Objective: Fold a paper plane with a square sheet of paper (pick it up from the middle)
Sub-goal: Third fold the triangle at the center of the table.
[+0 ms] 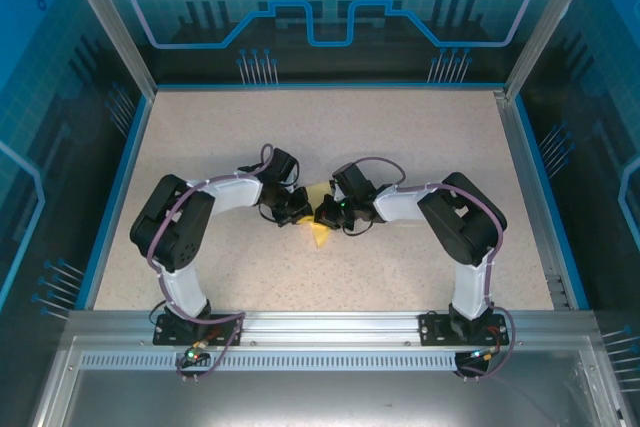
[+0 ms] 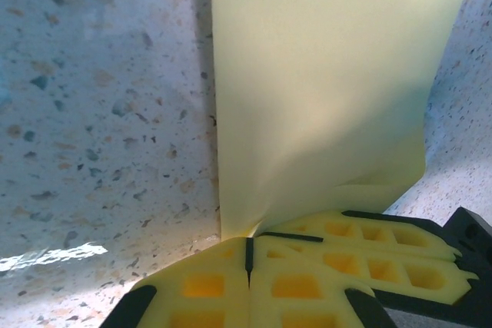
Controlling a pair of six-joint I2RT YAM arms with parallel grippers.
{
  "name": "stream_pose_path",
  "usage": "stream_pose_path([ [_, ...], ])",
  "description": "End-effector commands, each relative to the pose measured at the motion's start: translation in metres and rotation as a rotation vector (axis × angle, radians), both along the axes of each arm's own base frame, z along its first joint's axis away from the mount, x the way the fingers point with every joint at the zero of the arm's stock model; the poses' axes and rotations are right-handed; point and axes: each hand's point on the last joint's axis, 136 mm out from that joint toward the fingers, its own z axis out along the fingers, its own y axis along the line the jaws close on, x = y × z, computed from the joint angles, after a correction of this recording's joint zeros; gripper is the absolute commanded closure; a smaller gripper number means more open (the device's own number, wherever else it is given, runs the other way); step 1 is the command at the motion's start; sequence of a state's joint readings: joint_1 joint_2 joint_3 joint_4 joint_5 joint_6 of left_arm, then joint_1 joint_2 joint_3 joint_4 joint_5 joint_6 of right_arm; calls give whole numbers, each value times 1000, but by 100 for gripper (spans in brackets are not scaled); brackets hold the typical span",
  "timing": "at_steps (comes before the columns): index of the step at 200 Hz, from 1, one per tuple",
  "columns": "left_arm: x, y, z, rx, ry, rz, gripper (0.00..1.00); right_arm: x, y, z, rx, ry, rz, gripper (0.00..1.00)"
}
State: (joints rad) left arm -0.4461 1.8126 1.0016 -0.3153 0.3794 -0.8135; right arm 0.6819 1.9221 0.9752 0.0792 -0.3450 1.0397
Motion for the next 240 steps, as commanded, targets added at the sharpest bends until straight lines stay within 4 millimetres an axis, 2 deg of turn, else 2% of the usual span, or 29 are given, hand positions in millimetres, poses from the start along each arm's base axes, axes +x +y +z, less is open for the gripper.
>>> stream_pose_path([
  [1,1,3,-16,49,22,9,100,-15,-18,-29,-107,61,-10,100],
  [101,-3,14,-28,119,49,17,100,-8,-8,-12,-36,28,-8,100],
  [150,-5,18,-30,139,53,16,100,-2,4,30,59,-81,44,100],
  [188,-6,18,-31,141,56,15,100,-18,4,51,103,-151,123,100],
  [191,-6,18,-31,141,55,15,100,-25,0,44,92,-137,128,100],
  [240,-6,17,-30,136,54,15,100,-58,-6,33,75,-130,203,100],
])
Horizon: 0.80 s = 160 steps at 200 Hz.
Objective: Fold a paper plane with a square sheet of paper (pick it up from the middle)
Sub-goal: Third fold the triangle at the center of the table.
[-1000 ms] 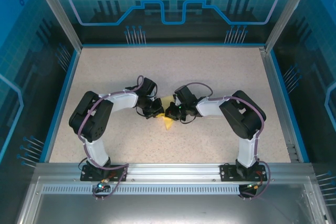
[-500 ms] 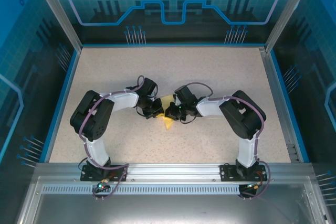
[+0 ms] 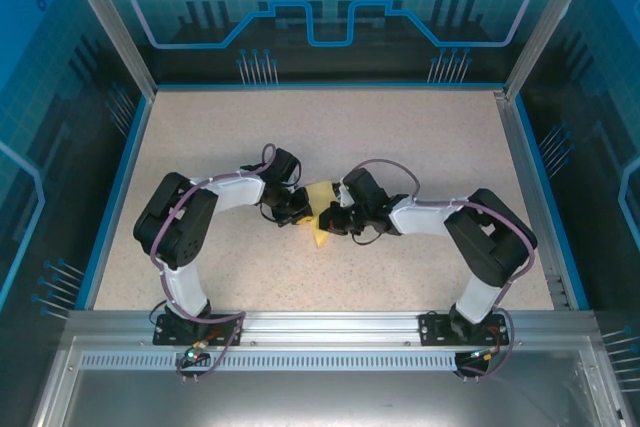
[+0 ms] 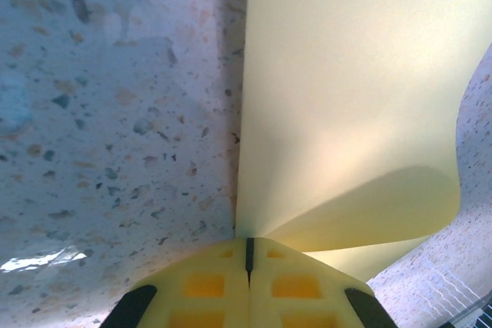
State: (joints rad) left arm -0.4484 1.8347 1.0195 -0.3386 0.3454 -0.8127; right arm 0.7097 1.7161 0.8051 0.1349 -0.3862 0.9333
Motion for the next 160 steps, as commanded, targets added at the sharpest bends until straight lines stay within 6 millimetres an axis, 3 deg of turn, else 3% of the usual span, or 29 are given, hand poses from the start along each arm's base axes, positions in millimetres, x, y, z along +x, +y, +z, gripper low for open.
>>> stream_pose_path([
  [1,-8,13,-23,95,43,7,100,-20,3,-4,1,-7,77,100],
  [50,-8,13,-22,95,45,8,100,-31,10,-16,-11,23,115,100],
  [160,-7,13,-23,97,45,12,100,-38,4,-34,-58,72,126,100],
])
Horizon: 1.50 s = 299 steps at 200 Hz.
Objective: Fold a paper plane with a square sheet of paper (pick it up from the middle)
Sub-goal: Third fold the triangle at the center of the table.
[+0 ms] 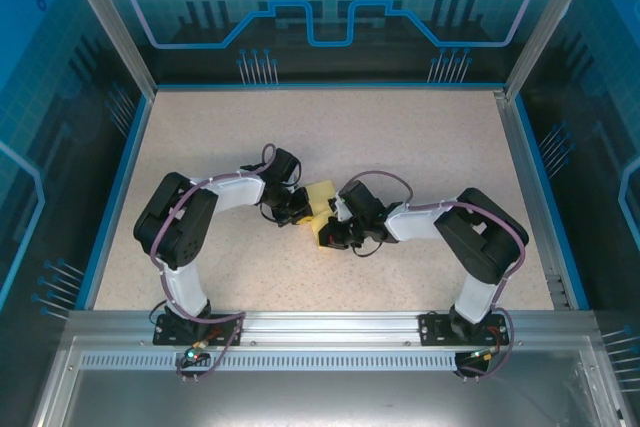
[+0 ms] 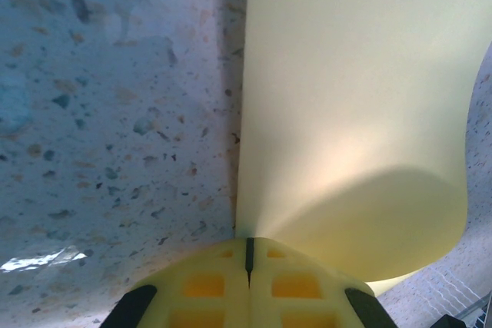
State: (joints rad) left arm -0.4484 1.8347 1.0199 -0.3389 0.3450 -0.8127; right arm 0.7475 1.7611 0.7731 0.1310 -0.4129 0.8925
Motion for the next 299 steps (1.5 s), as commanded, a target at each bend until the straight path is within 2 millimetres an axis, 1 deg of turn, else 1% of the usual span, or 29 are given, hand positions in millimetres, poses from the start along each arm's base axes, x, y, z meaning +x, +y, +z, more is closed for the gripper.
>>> stream_pose_path([
  [1,-7,13,-23,96,46,11,100,-11,3,-8,-17,27,44,100],
  [48,-6,13,-21,92,42,10,100,-9,3,-13,-33,37,34,100],
  [86,-6,12,-20,88,41,9,100,-7,4,-12,-31,36,26,100],
  [114,-7,12,-21,89,44,10,100,-4,6,-8,-14,23,16,100],
  [154,-8,13,-21,89,44,9,100,3,10,6,26,-9,4,100],
  [181,-7,13,-20,89,40,9,100,4,11,7,31,-15,2,100],
  [216,-6,12,-19,87,35,8,100,10,8,6,19,-26,-22,100],
  [255,-6,12,-19,89,38,5,100,19,3,14,23,-51,-51,100],
  [299,-6,12,-19,89,37,4,100,26,-1,11,14,-52,-53,100],
])
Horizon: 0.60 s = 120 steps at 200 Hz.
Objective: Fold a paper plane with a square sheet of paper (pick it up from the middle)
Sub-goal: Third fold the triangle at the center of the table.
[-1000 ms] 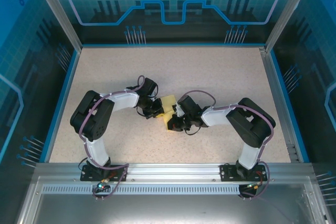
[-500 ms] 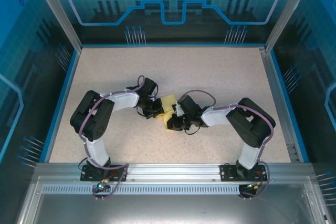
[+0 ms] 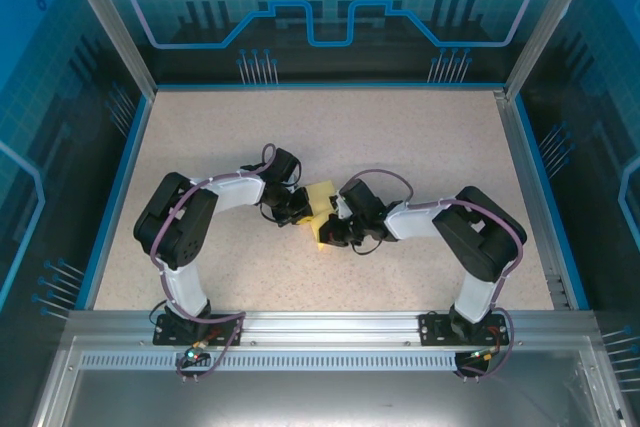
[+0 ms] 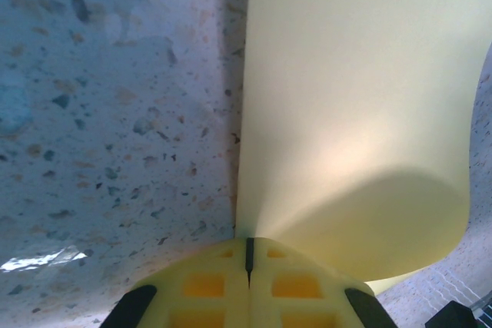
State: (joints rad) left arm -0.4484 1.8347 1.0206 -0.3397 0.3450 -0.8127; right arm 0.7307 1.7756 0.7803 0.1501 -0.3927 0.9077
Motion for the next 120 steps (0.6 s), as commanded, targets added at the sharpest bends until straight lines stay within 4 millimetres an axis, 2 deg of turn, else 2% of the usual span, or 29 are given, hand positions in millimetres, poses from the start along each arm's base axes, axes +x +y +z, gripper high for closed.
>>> stream_pose_path([
  [1,-7,12,-19,89,37,5,100,14,2,13,17,-45,-13,100],
  [71,-5,11,-13,81,26,3,100,20,-2,6,-15,-38,-25,100],
  [107,8,9,15,70,-49,2,100,18,-5,1,-28,-24,-28,100],
  [120,13,12,30,83,-95,16,96,18,-6,-1,-33,-21,-28,100],
])
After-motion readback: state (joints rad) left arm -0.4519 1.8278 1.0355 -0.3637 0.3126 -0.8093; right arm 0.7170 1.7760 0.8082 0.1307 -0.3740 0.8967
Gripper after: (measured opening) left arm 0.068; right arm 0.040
